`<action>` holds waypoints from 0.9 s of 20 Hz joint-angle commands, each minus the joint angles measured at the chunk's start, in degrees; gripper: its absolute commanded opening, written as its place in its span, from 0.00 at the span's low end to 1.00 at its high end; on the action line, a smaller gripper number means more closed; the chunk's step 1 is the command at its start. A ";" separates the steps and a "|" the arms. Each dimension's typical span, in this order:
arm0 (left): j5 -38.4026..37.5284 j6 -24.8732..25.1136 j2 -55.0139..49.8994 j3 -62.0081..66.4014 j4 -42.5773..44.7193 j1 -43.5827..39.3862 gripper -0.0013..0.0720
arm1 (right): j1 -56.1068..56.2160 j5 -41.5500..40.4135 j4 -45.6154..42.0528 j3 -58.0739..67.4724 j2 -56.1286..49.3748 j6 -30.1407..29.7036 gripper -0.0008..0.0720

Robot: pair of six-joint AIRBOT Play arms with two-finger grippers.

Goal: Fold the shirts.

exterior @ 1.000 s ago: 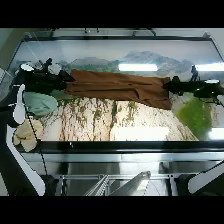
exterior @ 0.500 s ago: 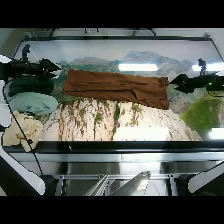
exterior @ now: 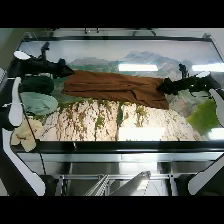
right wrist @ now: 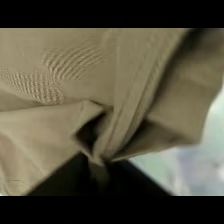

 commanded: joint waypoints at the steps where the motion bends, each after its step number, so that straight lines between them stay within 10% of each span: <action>1: 2.23 0.50 -3.54 0.00 0.02 -7.19 0.03 | 0.35 -0.39 4.15 0.02 -0.52 0.24 0.04; 18: 11.91 -7.93 -8.52 0.02 -3.21 -25.75 0.03 | -10.67 24.02 9.73 13.00 7.04 1.55 0.04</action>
